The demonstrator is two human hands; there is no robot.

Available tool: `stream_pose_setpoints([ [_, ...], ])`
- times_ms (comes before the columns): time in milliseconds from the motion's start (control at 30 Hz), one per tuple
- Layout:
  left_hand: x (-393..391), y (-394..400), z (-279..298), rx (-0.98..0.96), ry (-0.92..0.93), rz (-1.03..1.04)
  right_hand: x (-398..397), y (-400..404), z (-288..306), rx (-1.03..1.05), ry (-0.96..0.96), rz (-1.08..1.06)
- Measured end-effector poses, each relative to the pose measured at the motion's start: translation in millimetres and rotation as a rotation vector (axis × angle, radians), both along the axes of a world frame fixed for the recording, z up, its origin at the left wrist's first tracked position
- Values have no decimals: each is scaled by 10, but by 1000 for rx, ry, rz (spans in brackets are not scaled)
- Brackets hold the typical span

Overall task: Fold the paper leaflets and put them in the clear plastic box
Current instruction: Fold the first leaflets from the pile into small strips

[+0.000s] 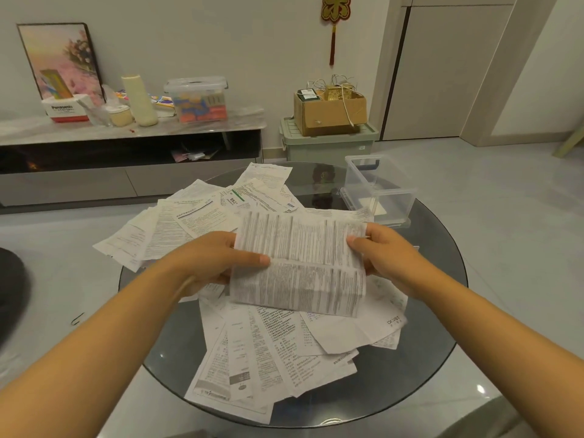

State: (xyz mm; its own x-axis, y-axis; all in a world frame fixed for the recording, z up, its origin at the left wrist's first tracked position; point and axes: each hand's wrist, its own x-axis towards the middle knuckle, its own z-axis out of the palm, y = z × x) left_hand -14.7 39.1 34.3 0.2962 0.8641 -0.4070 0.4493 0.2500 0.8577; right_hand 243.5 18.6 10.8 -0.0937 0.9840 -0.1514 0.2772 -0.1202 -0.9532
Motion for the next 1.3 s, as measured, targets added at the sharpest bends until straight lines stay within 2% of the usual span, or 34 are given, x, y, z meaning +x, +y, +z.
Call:
stream_pose_setpoints([
  [133, 70, 32, -177, 48, 112, 132, -10, 45, -98, 13, -100, -18],
  [267, 132, 37, -283, 141, 171, 177, -76, 34, -119, 16, -378, 22],
  [367, 164, 26, -320, 201, 262, 173, -122, -4, -136, -6, -496, 120],
  [467, 147, 37, -346, 217, 389, 114, -139, 1, -177, 19, -562, 146],
  [600, 164, 25, -396, 340, 630, 0, -128, 13, -227, 63, -705, 159],
  [700, 183, -7, -350, 528, 714, -93, -141, -30, -204, 244, -838, 175],
  [767, 203, -31, -299, 593, 712, -252, -160, -69, -180, 355, -914, 214],
  [900, 228, -82, -314, 460, 700, -514, -155, -89, -188, 411, -974, 277],
  [1134, 248, -92, -278, 501, 709, -568, -133, -81, -233, 373, -990, 474],
  [1234, 225, -88, -210, 446, 663, -526, -100, -73, -177, 364, -1038, 502],
  [1301, 203, -83, -160, 450, 642, -492, -71, -66, -133, 364, -1000, 478],
])
